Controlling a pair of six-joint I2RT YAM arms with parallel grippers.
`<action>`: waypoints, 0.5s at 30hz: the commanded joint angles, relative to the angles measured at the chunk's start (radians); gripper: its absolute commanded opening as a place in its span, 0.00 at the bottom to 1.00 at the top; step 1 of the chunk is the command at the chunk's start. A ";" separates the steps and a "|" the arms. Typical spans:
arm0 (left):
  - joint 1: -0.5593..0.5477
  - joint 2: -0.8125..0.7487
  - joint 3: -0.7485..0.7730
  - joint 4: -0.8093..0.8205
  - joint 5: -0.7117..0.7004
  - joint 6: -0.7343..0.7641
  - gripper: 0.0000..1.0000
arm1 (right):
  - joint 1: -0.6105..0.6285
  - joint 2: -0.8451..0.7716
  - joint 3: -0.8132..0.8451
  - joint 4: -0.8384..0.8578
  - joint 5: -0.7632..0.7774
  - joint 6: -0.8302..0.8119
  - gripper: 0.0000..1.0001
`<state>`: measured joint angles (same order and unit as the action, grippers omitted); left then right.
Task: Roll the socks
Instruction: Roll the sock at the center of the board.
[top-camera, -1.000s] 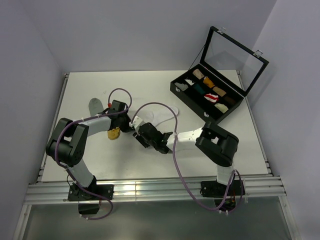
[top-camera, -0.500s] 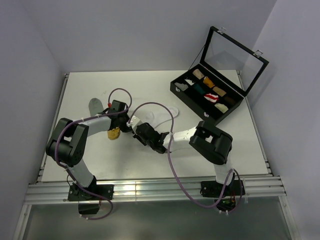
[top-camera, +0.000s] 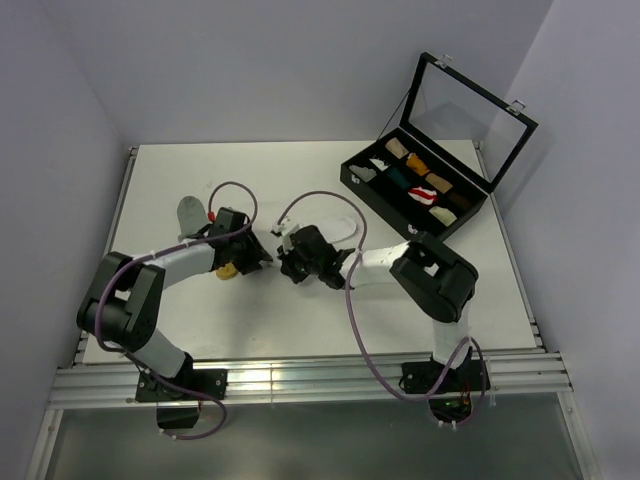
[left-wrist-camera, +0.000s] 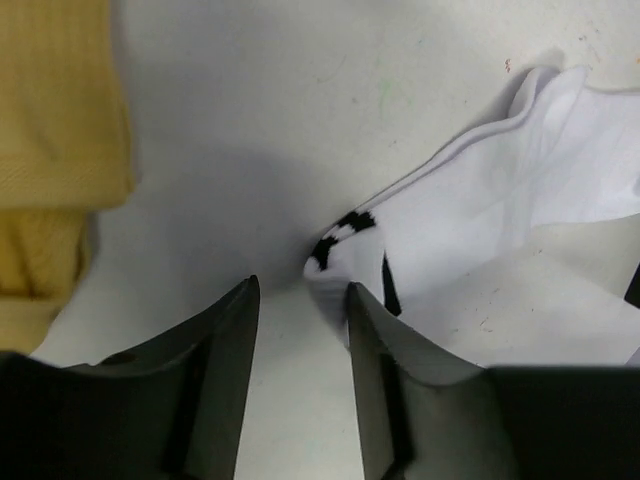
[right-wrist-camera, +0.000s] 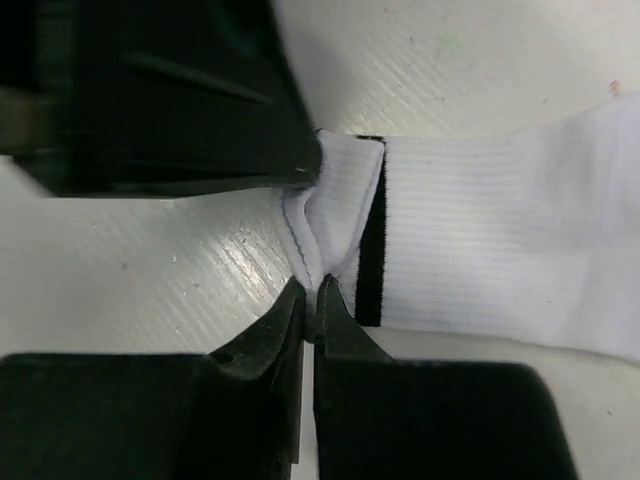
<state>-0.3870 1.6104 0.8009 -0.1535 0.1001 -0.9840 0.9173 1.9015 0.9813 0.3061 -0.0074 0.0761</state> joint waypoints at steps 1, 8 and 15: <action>-0.006 -0.099 -0.035 -0.015 -0.048 -0.011 0.47 | -0.090 -0.032 -0.035 0.008 -0.294 0.135 0.00; -0.006 -0.214 -0.150 0.058 -0.071 -0.079 0.58 | -0.234 0.060 -0.058 0.187 -0.647 0.408 0.00; -0.007 -0.215 -0.210 0.186 -0.008 -0.117 0.64 | -0.320 0.186 -0.067 0.384 -0.844 0.671 0.00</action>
<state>-0.3878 1.4055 0.5987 -0.0700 0.0635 -1.0687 0.6155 2.0499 0.9329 0.5797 -0.7242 0.5941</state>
